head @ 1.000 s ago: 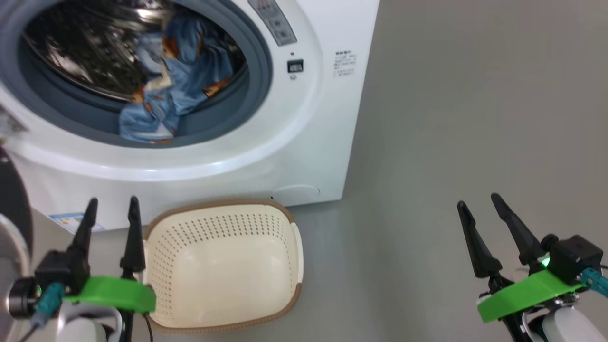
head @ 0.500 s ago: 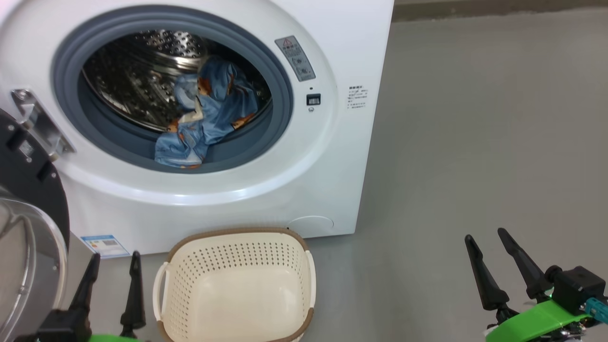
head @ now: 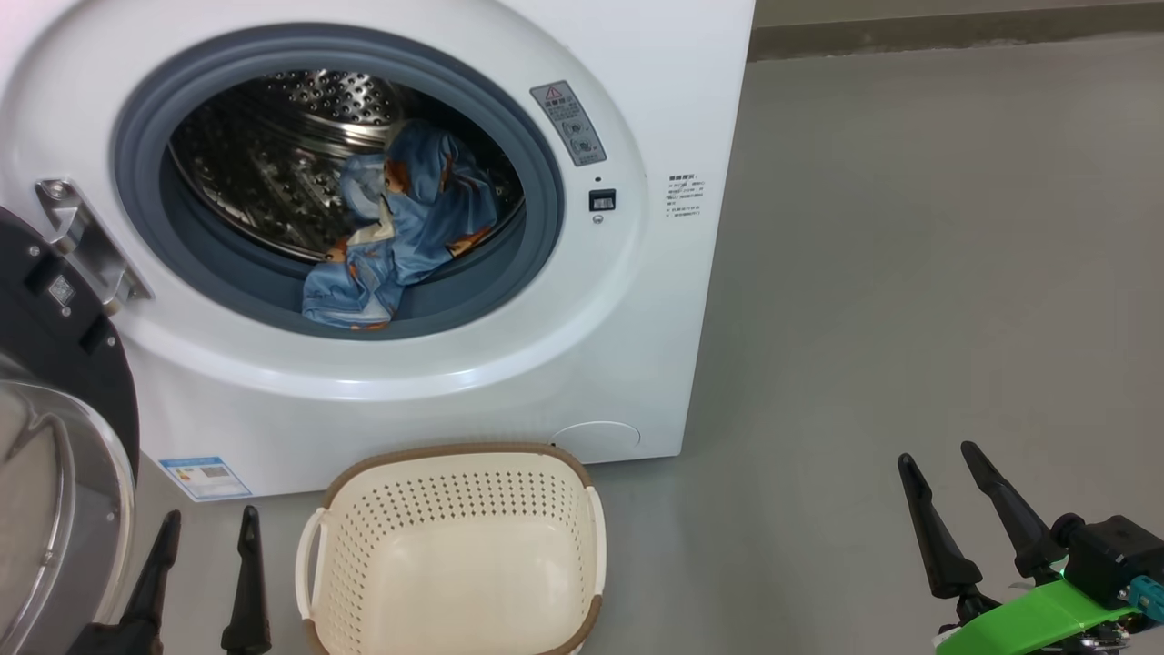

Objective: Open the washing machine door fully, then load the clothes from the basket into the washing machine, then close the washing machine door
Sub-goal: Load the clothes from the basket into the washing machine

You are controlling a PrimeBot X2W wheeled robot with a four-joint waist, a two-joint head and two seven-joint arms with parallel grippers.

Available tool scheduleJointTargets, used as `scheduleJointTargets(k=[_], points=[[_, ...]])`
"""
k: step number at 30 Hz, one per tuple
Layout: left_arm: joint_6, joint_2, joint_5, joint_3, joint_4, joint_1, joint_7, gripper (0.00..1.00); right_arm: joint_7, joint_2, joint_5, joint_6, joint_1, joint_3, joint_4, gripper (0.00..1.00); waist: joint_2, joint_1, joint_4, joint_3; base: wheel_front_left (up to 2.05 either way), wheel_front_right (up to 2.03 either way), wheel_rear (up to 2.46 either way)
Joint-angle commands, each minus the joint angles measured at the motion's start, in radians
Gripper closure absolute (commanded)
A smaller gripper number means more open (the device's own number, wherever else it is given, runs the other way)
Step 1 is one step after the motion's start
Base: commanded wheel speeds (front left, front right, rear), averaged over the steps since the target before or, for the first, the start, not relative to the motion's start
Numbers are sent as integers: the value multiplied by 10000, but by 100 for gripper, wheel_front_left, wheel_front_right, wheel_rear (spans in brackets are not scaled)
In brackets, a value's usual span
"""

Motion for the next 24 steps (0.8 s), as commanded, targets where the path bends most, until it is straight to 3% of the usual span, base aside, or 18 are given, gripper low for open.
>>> scheduleJointTargets(k=[1,15,24], points=[[-27,107,-92,299,-316,-78,-63,0,-80,-216,8,73,-20,135,-277,0,-1,0,-9,43,0,0,0],[-30,71,-212,276,6,-563,-63,0,-80,-42,-31,73,-408,123,-384,0,-1,0,-198,758,0,0,0],[-33,438,-439,-7,956,-2382,-63,0,-80,74,-54,73,-1019,225,-503,0,-1,0,-293,2093,0,0,0]])
